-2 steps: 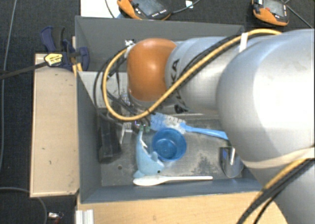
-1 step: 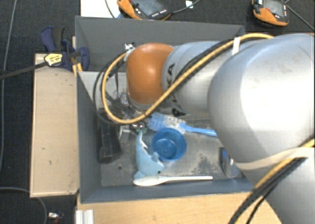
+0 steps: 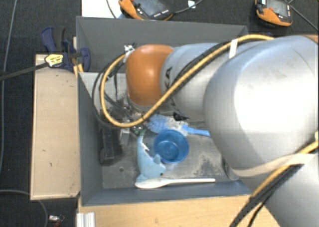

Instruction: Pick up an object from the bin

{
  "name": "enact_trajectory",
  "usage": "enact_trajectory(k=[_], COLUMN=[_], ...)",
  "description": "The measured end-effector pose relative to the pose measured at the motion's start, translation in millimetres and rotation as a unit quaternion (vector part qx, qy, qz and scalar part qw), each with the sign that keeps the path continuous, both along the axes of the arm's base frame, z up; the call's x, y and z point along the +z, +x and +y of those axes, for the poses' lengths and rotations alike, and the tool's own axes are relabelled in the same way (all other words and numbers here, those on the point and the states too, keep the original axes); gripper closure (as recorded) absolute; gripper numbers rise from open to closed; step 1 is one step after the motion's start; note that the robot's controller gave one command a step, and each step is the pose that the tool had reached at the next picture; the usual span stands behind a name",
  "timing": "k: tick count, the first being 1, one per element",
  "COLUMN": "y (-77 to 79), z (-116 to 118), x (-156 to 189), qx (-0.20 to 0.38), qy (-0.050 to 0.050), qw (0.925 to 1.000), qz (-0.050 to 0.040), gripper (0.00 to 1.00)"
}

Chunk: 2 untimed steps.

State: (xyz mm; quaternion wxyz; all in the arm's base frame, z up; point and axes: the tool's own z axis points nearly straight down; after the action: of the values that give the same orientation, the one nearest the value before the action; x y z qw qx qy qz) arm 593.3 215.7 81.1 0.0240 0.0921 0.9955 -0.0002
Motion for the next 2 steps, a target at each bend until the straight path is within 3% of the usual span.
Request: enact_trajectory(k=[1,2], y=[2.0,-79.3], z=[3,5], x=[-3,2], qx=[-0.098,0.023], qy=[0.001,-0.003], qw=[0.9952,0.9994], qz=[-0.0035,-0.0244], gripper=[0.00,1.00])
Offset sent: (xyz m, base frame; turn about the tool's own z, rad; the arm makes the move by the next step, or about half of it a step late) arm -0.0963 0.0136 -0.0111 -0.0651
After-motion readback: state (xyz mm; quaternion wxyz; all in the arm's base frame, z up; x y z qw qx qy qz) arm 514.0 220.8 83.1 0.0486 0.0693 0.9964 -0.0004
